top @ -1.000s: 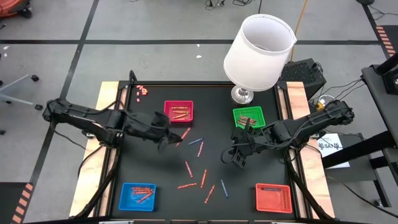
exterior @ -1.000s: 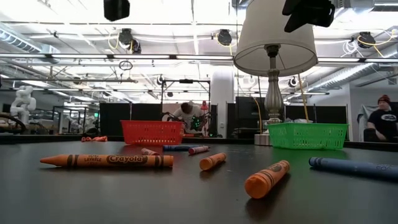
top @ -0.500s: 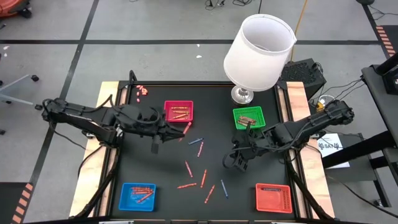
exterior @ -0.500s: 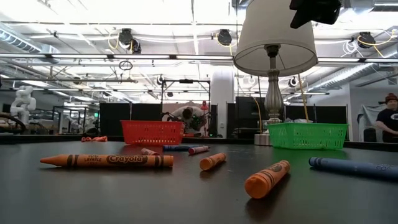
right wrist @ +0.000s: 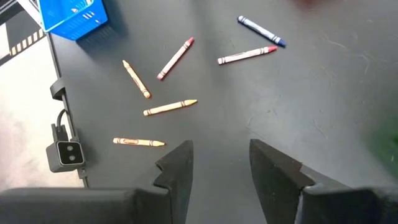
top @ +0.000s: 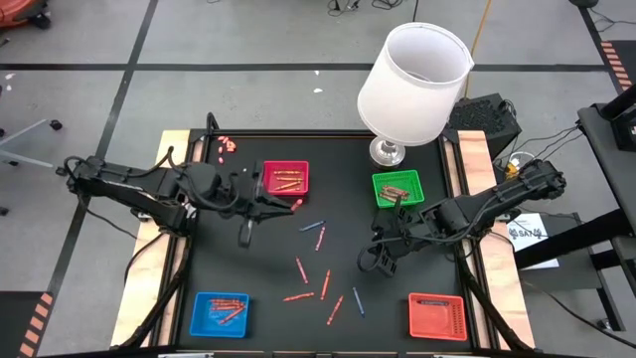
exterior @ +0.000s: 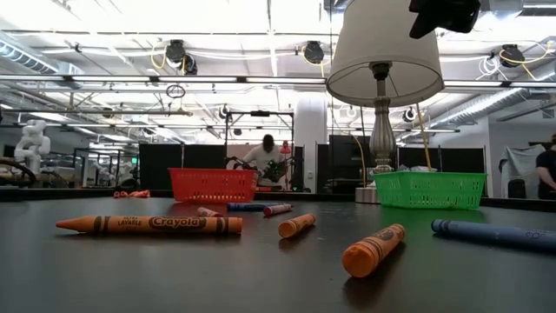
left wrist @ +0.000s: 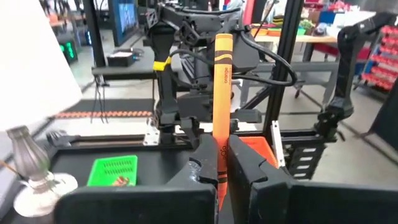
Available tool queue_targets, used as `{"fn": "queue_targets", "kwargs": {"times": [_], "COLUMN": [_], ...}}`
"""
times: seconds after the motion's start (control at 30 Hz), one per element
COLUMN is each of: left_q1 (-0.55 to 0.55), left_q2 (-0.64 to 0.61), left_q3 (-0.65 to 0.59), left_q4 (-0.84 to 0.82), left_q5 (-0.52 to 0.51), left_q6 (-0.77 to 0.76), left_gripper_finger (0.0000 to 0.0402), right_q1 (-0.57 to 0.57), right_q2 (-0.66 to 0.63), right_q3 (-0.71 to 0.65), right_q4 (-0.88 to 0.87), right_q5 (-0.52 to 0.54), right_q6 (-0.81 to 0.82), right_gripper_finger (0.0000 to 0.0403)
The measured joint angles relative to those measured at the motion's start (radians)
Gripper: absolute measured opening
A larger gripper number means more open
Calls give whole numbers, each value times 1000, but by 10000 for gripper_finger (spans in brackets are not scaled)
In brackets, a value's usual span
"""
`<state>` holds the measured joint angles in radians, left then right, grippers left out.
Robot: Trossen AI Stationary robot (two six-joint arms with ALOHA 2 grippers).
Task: Sort crayons
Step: Put the orange crayon into the blue basket
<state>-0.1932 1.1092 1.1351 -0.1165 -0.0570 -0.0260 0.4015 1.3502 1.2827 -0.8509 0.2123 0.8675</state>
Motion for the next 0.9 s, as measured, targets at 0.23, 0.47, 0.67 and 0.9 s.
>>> {"fn": "queue_targets", "kwargs": {"times": [0.23,0.47,0.67,0.9], "left_q1": [0,0,0,1], "left_q2": [0,0,0,0], "left_q3": [0,0,0,0], "left_q4": [4,4,3,4], "left_q5": [-1,-3,-3,-3], "left_q6": [97,213,423,513], "left_gripper_finger": [6,6,6,6], "right_q1": [0,0,0,0], "right_q2": [0,0,0,0], "right_q3": [0,0,0,0], "right_q4": [-3,-14,-15,-14], "right_q5": [0,0,0,-2], "right_q6": [-15,-14,9,48], "right_gripper_finger": [144,144,144,144]}}
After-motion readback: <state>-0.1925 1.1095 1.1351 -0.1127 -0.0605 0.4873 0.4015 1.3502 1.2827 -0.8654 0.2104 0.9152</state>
